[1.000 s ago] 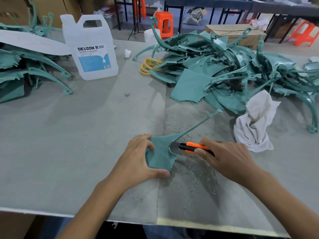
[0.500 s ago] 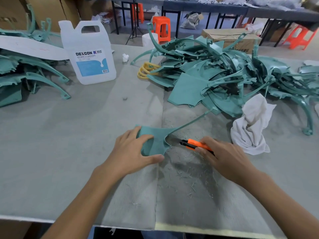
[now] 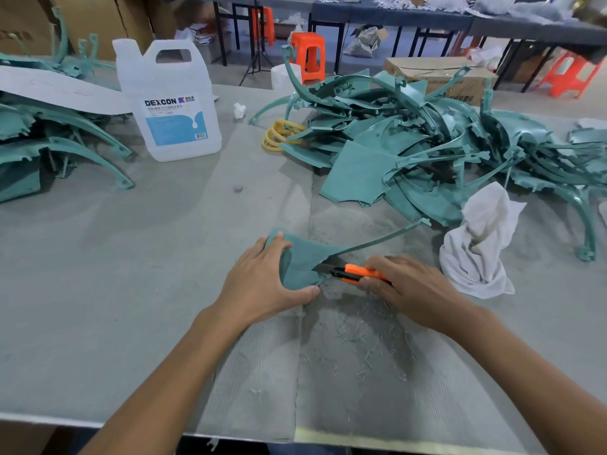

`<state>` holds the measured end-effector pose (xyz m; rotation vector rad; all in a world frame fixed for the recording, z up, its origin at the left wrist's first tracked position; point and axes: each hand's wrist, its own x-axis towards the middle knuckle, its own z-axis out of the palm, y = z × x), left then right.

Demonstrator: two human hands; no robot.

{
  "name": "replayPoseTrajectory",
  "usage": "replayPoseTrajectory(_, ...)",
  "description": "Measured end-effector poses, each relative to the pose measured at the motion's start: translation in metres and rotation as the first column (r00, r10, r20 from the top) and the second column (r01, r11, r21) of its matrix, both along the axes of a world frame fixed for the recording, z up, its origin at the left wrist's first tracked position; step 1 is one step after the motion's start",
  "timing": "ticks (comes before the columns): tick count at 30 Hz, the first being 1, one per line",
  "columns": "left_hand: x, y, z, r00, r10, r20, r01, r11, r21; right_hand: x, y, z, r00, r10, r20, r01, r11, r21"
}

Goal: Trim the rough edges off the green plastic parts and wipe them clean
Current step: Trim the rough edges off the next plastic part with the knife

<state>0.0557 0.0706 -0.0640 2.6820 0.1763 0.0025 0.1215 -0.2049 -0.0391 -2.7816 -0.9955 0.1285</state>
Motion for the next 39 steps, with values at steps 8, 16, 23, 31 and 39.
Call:
replayPoseTrajectory(8, 0.0, -0.001, -0.003, 1.0, 0.015, 0.01, -0.015, 1.0, -0.008, 0.008, 0.002, -0.003, 1.0, 0.0, 0.019, 0.0, 1.0, 0.01)
replayPoseTrajectory(16, 0.001, -0.001, -0.004, 1.0, 0.03, 0.011, -0.029, 1.0, -0.009, 0.006, 0.0, -0.002, 1.0, 0.022, 0.02, -0.021, 0.999, -0.028)
replayPoseTrajectory(23, -0.001, -0.002, -0.003, 1.0, 0.019, 0.017, -0.019, 1.0, -0.011, 0.004, -0.004, -0.004, 0.998, 0.066, 0.025, -0.064, 0.997, -0.046)
replayPoseTrajectory(31, -0.001, -0.002, -0.004, 1.0, 0.011, 0.007, -0.011, 1.0, -0.002, 0.002, 0.0, -0.004, 0.999, 0.047, 0.014, -0.047, 0.998, -0.03)
replayPoseTrajectory(39, -0.001, -0.003, -0.006, 0.999, 0.03, 0.018, -0.03, 1.0, -0.01, -0.002, 0.013, -0.003, 0.992, -0.119, 0.031, 0.117, 0.991, 0.071)
